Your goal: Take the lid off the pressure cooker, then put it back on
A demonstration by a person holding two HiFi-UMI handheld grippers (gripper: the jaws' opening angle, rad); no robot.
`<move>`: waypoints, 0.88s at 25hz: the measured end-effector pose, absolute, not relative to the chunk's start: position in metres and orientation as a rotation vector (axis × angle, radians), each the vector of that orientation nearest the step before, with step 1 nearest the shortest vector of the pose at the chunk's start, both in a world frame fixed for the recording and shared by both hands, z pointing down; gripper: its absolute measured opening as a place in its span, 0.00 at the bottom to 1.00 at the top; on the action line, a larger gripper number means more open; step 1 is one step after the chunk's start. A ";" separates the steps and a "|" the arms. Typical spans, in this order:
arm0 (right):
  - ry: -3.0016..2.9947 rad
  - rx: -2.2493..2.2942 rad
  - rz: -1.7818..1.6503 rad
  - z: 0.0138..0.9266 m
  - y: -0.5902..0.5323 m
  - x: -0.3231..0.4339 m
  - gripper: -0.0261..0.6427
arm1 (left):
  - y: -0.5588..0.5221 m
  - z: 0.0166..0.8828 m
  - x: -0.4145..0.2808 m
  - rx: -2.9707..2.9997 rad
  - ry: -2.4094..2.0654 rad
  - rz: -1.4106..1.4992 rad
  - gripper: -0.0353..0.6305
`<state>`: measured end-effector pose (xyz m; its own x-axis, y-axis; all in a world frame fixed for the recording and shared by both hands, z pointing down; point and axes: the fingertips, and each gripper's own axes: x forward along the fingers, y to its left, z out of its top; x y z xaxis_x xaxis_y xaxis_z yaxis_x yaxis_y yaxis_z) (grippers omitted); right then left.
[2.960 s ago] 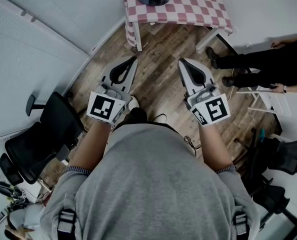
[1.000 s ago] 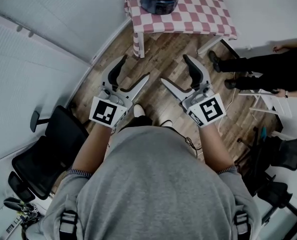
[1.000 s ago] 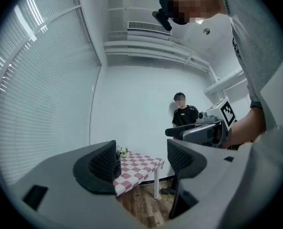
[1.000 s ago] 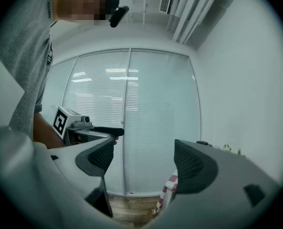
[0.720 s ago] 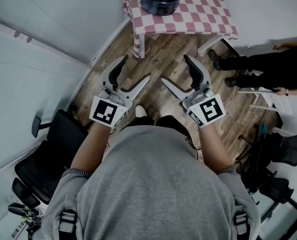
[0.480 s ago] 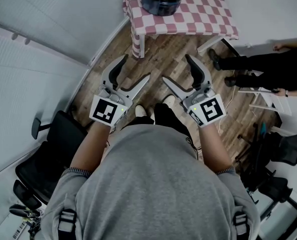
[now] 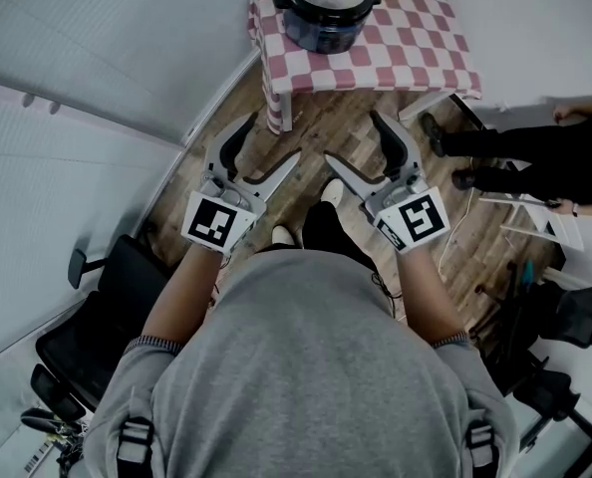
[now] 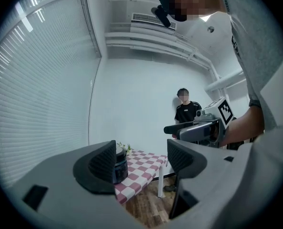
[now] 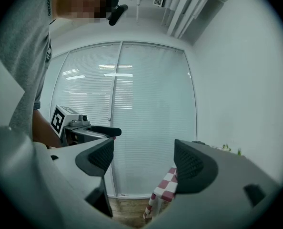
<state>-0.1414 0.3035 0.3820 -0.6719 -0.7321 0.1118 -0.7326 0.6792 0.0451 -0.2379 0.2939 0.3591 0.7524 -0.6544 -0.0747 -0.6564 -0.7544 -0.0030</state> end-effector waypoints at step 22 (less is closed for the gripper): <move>-2.828 1.064 -0.001 0.370 0.149 -0.032 0.64 | 0.140 0.342 -0.142 -2.844 1.274 0.051 0.57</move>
<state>-0.0324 0.1488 0.3696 -0.7458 -0.6567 0.1118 -0.6566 0.7530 0.0428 -0.1418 0.1404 0.3420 0.6653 -0.7455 -0.0398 -0.7463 -0.6656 -0.0091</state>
